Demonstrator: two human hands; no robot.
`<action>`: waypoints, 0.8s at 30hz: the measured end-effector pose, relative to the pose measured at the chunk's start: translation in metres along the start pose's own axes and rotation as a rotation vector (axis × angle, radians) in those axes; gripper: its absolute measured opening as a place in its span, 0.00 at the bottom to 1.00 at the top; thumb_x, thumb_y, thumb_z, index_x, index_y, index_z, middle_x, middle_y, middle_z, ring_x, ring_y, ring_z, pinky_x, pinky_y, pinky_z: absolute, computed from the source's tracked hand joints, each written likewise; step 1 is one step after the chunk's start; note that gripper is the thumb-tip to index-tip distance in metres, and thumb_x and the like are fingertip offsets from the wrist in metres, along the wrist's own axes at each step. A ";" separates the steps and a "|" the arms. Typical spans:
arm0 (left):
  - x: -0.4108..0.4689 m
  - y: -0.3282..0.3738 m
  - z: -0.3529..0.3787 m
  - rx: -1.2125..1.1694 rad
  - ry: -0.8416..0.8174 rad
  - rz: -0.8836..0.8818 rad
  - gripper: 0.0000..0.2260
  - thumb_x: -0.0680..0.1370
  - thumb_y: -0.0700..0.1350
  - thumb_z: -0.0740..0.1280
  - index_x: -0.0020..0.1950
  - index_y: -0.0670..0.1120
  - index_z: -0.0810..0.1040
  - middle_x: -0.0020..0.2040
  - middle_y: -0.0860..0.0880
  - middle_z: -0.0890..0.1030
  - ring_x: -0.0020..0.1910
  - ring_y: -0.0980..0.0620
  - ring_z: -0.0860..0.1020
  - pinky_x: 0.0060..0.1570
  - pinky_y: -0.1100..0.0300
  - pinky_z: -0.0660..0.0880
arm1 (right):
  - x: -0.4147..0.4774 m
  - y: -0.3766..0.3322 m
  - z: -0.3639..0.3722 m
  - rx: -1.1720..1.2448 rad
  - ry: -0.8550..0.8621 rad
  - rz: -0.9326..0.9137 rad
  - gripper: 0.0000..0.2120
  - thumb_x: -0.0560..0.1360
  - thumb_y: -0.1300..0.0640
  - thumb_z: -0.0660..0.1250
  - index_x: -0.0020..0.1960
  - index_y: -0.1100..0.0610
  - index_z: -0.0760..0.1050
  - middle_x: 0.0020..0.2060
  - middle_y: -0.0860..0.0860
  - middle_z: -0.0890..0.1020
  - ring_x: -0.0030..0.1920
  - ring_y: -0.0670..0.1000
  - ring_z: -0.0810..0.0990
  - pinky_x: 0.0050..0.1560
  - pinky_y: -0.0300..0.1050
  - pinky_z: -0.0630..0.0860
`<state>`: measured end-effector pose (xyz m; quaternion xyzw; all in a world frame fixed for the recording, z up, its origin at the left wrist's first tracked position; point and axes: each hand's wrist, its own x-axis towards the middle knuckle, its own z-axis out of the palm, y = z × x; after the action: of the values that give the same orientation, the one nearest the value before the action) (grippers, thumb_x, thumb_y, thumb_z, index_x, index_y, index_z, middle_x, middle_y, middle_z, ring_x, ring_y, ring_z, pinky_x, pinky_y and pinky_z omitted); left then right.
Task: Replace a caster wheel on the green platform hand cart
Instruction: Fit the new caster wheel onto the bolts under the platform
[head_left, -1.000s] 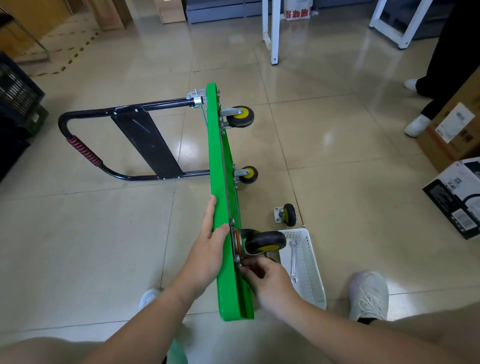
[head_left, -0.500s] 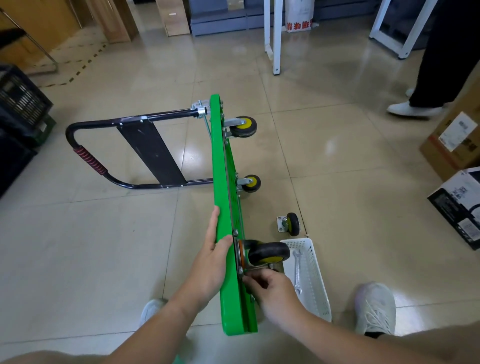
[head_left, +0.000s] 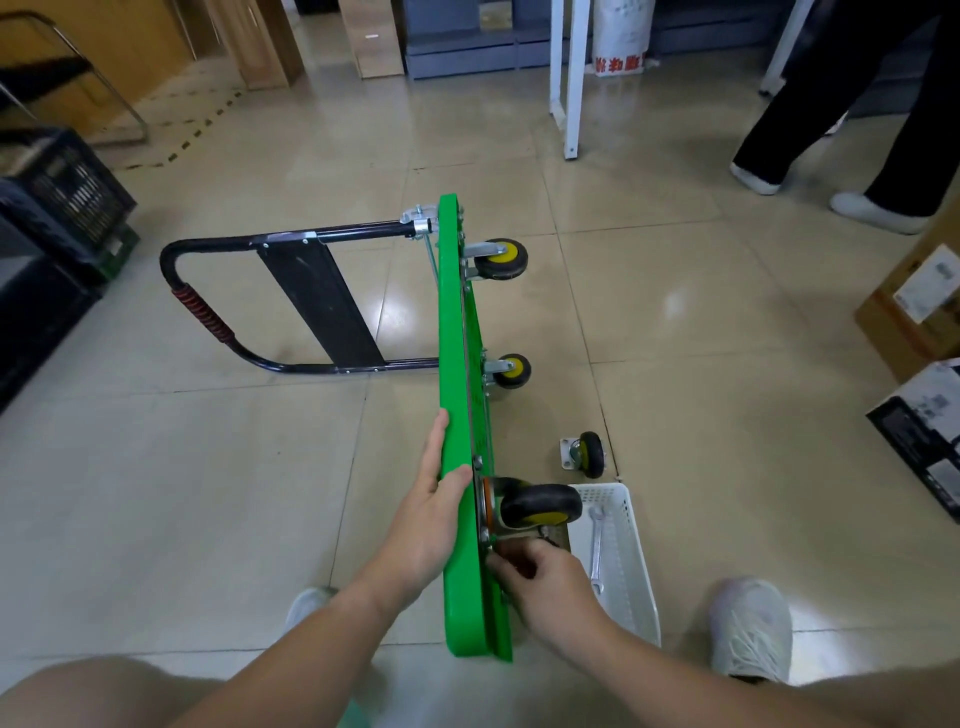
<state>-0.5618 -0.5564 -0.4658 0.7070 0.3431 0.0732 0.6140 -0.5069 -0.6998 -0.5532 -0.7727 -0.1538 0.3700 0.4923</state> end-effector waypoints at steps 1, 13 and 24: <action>0.000 0.000 0.000 0.000 0.001 -0.002 0.26 0.86 0.50 0.58 0.73 0.79 0.54 0.74 0.63 0.68 0.71 0.57 0.71 0.77 0.50 0.64 | -0.001 0.001 0.001 0.018 0.007 -0.018 0.06 0.77 0.51 0.71 0.51 0.50 0.84 0.42 0.43 0.86 0.44 0.38 0.82 0.46 0.31 0.76; 0.000 -0.002 -0.001 -0.005 -0.008 -0.007 0.26 0.86 0.49 0.56 0.72 0.80 0.54 0.53 0.80 0.75 0.50 0.73 0.78 0.58 0.61 0.73 | 0.003 0.005 0.001 0.091 0.021 0.012 0.04 0.75 0.52 0.74 0.50 0.49 0.84 0.42 0.42 0.86 0.45 0.40 0.84 0.51 0.37 0.77; 0.003 -0.005 -0.001 -0.007 -0.009 0.028 0.27 0.87 0.47 0.56 0.74 0.77 0.53 0.60 0.77 0.69 0.52 0.80 0.74 0.55 0.69 0.69 | 0.004 0.002 0.002 0.074 0.003 0.009 0.02 0.75 0.51 0.73 0.48 0.47 0.84 0.43 0.42 0.86 0.46 0.40 0.84 0.53 0.39 0.78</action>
<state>-0.5626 -0.5538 -0.4712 0.7099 0.3303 0.0797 0.6169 -0.5059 -0.6974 -0.5575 -0.7553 -0.1360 0.3763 0.5191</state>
